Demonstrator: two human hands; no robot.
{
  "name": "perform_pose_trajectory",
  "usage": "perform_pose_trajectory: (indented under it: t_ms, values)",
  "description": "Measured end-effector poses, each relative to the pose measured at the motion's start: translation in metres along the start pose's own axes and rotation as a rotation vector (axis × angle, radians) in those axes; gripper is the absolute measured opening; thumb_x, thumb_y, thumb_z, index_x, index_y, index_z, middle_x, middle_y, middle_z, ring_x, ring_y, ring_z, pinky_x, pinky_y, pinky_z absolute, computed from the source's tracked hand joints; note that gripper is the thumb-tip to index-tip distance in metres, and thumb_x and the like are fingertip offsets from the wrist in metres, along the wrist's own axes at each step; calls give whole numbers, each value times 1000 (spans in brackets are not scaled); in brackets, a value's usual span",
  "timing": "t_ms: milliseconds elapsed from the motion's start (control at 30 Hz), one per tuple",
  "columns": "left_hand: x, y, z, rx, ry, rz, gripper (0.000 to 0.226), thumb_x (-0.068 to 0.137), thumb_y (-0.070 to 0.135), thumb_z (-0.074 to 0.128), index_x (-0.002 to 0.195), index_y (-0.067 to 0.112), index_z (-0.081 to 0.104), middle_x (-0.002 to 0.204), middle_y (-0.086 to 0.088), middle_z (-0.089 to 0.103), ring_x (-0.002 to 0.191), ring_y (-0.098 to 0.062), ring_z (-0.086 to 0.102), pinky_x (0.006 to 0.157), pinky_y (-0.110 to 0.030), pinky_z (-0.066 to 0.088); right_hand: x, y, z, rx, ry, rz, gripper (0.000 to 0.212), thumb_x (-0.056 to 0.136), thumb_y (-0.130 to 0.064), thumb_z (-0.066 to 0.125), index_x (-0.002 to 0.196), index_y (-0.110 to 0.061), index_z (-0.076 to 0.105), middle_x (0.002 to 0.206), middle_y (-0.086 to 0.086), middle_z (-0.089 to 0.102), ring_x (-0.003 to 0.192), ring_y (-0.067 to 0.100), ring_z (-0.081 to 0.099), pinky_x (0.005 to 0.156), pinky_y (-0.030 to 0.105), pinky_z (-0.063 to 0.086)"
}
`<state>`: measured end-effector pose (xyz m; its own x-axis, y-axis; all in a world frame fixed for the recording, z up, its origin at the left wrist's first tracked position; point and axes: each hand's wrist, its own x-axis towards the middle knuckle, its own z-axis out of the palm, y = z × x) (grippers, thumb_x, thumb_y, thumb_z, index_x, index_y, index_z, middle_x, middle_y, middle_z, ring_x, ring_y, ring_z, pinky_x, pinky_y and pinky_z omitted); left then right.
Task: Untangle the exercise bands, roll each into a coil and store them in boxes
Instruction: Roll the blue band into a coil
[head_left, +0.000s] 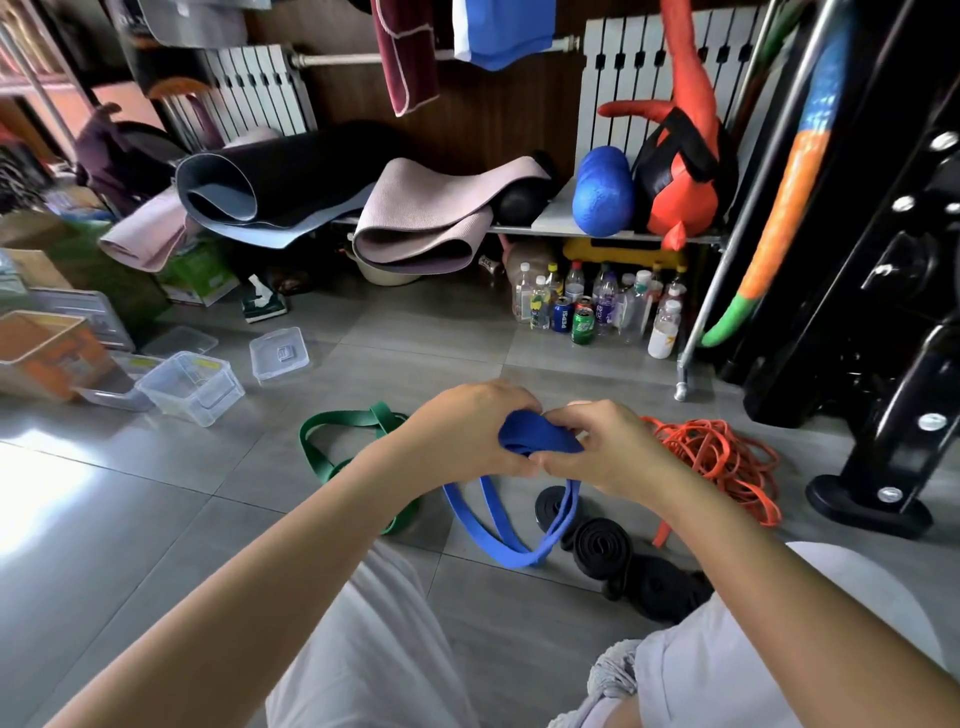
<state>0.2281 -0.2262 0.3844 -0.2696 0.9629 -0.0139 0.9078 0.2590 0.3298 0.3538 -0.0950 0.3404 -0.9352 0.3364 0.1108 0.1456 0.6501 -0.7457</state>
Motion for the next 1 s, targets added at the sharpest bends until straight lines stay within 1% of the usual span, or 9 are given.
perform_pose_trajectory:
  t_ms: [67,200,267,400,600,733,833,933,1000]
  values:
    - [3,3,-3,55,-6,-20,37,76,34,72,110,24,61,92,8,63,81,-11,56,70,-24,43,2,-3,-2,-24,7,-16,15,73,-22,71,89,-22,72,77,1,63,72,19,58,66,38,48]
    - [3,1,-8,-256,89,-91,27,73,27,77,97,26,65,57,27,56,51,6,50,48,-9,36,0,2,-6,289,71,21,31,71,-17,78,89,-38,66,87,-10,72,80,7,67,73,26,56]
    - [0,-2,-9,-464,122,-102,24,73,20,78,90,29,64,61,28,61,46,5,51,48,-7,36,-1,5,-5,420,100,2,35,70,-16,80,93,-38,65,93,-12,72,88,8,67,78,24,55]
    - [-3,-7,-4,-882,263,-154,35,75,8,76,94,35,65,90,-2,72,71,-15,68,68,-35,56,0,0,1,545,170,-79,36,64,-27,78,97,-37,65,95,-17,72,95,5,66,87,21,50]
    - [-8,-14,9,-1358,246,-90,31,73,11,76,100,24,68,101,0,70,86,-16,67,70,-23,54,15,-11,14,665,227,-99,37,68,-11,79,96,-31,66,91,-14,73,88,5,69,76,14,50]
    - [-8,-20,-9,-808,228,-146,38,75,12,78,104,26,59,105,11,62,68,-13,60,61,-27,50,23,-14,10,537,168,-84,34,62,-23,84,88,-37,68,86,-11,74,86,12,69,76,22,54]
    - [-5,-21,-32,-341,164,-89,47,70,28,80,113,28,61,95,23,58,60,-10,53,63,-18,44,32,-12,11,440,101,-50,39,64,-6,83,80,-38,69,85,-5,73,86,22,69,82,38,55]
    - [-2,-22,-48,-259,137,-96,37,73,27,78,108,26,65,91,20,59,59,3,55,57,-8,41,42,-17,8,454,104,-34,39,60,-4,85,80,-35,69,81,-7,73,78,12,68,77,33,55]
    - [0,-23,-56,-401,182,-106,35,76,18,76,109,19,66,96,10,64,62,-2,60,57,-8,43,50,-23,2,501,146,-25,43,53,-12,88,84,-32,66,77,-12,72,74,5,67,73,23,52]
